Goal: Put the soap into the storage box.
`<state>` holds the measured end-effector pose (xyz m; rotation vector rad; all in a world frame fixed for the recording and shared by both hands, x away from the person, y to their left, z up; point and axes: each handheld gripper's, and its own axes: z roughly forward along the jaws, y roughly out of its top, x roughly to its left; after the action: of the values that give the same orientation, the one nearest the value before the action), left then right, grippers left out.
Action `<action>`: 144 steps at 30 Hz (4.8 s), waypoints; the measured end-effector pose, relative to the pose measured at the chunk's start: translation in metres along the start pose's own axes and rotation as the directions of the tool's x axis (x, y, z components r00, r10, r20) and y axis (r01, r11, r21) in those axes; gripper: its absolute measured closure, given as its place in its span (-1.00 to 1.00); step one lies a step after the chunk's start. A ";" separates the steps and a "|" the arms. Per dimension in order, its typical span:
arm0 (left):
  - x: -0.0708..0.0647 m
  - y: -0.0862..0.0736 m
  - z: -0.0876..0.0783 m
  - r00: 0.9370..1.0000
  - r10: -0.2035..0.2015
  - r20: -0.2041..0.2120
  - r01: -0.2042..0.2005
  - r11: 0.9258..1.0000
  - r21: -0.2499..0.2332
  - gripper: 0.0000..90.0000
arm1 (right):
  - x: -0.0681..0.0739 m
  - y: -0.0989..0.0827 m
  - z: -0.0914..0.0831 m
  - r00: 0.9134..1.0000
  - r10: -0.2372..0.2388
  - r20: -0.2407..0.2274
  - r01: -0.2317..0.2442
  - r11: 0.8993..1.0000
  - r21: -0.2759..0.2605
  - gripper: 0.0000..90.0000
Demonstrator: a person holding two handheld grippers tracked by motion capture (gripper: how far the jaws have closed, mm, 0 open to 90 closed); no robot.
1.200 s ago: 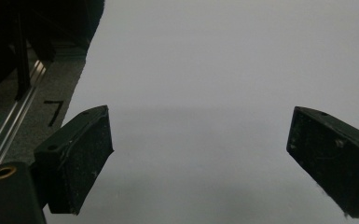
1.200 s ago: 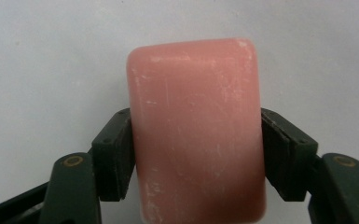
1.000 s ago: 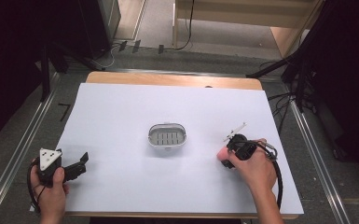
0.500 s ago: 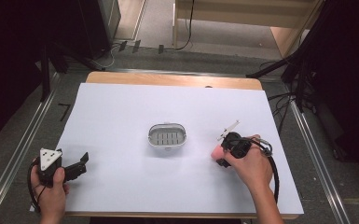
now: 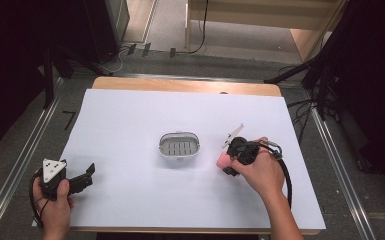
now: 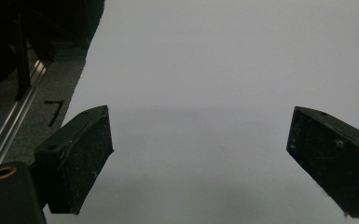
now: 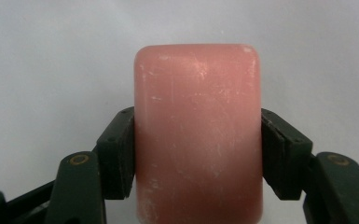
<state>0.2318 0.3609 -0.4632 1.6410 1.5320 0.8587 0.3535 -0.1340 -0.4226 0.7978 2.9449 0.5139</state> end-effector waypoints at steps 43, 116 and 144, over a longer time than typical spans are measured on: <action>0.001 0.000 0.000 1.000 -0.005 0.003 0.005 1.000 0.003 -0.84 | 0.023 0.072 -0.012 0.979 -0.199 -0.039 0.198 0.980 -0.029 -0.14; 0.002 0.000 0.001 1.000 -0.013 0.014 0.013 1.000 0.001 -0.84 | 0.024 0.156 0.022 0.936 -0.339 -0.091 0.336 0.941 -0.043 -0.14; 0.002 0.001 0.001 1.000 -0.014 0.013 0.013 1.000 0.005 -0.84 | 0.018 0.143 0.004 0.962 -0.264 -0.063 0.258 0.961 -0.097 -0.28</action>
<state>0.2331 0.3625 -0.4632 1.6348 1.5358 0.8366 0.4077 -0.0073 -0.3788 0.3789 3.0049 0.6594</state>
